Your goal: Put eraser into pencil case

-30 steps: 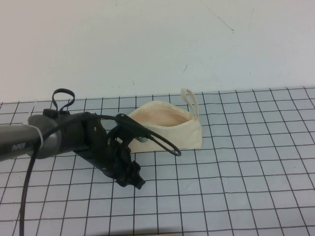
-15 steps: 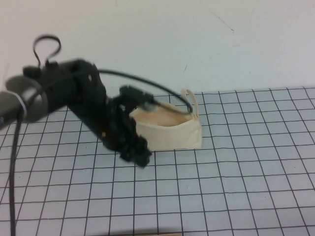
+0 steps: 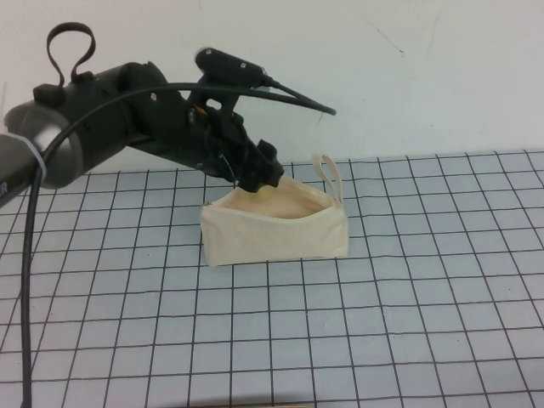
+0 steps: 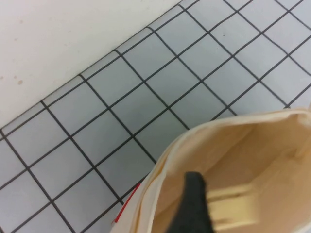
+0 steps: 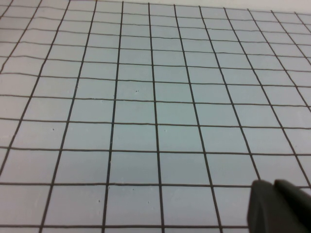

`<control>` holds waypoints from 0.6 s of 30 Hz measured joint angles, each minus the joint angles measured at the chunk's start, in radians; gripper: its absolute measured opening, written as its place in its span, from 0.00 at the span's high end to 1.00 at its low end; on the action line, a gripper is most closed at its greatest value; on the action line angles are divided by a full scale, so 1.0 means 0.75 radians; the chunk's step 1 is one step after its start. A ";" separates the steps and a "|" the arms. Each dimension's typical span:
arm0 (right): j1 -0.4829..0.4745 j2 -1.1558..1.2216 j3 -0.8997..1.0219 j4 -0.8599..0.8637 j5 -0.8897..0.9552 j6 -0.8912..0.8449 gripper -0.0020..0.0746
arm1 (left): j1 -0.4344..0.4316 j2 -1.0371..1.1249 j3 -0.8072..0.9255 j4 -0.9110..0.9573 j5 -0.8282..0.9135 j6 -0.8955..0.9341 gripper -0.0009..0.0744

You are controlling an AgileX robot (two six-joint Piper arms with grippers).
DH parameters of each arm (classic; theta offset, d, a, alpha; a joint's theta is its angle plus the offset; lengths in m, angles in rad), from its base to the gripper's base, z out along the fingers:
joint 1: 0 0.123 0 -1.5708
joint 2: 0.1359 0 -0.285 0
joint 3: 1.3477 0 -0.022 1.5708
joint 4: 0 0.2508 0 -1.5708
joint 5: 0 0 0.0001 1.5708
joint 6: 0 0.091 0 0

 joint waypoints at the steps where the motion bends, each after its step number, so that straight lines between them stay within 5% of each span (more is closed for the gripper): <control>1: 0.000 0.000 0.000 0.000 0.000 0.000 0.97 | 0.000 0.000 0.000 -0.006 -0.003 0.000 0.33; 5: 0.000 0.000 0.000 0.000 0.000 0.000 0.97 | 0.000 -0.020 -0.005 0.044 0.010 -0.010 0.33; 11: 0.000 0.000 0.000 0.000 0.000 0.000 0.97 | 0.028 -0.182 -0.115 0.326 0.189 -0.209 0.85; 18: 0.000 0.000 0.000 0.000 0.000 0.000 0.97 | 0.039 -0.566 -0.161 0.461 0.280 -0.285 0.98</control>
